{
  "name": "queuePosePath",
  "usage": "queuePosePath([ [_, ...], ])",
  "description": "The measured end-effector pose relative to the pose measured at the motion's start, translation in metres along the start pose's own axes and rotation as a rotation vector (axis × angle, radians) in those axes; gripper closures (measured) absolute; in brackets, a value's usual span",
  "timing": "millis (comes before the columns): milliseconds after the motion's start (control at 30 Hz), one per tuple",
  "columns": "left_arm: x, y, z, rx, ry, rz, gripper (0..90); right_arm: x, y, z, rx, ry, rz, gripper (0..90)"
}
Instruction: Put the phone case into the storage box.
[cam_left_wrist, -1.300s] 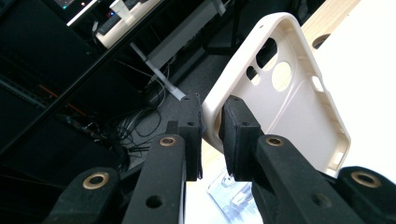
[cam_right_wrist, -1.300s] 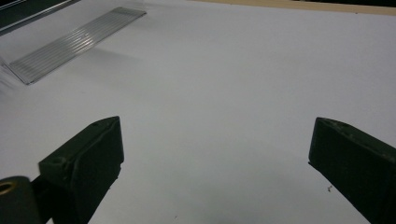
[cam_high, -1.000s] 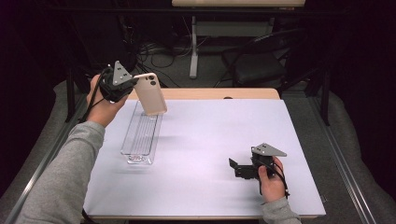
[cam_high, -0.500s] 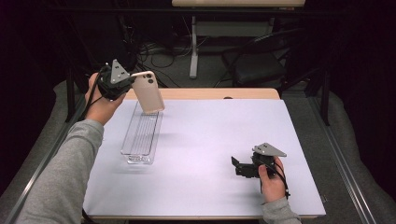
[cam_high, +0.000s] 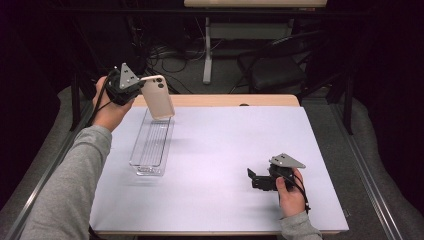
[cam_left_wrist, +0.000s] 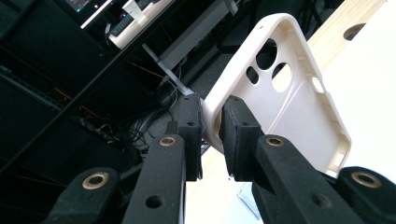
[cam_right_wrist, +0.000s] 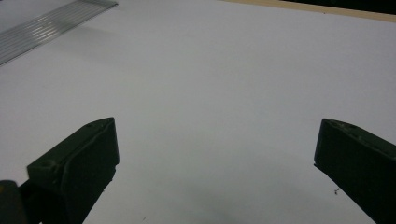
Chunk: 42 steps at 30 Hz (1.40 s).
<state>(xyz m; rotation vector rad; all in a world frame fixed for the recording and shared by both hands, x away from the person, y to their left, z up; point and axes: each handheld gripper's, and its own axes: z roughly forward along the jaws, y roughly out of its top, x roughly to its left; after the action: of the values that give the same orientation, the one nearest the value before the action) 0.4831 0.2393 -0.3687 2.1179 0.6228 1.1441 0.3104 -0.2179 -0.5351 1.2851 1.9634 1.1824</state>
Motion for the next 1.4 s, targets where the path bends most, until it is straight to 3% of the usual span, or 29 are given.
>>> queuePosePath([
  [533, 0.008, -0.014, 0.014, 0.005, 0.003, 0.081, 78.5, 0.0, 0.001, -0.002, -0.013, -0.021, -0.006, 0.0],
  [800, 0.01, -0.019, 0.025, -0.008, -0.007, 0.1, 78.5, 0.001, 0.0, -0.005, -0.022, -0.024, -0.022, 0.0],
  [1400, 0.01, -0.026, 0.041, -0.007, 0.003, 0.1, 78.5, -0.001, -0.001, -0.001, -0.025, -0.009, -0.041, 0.0],
])
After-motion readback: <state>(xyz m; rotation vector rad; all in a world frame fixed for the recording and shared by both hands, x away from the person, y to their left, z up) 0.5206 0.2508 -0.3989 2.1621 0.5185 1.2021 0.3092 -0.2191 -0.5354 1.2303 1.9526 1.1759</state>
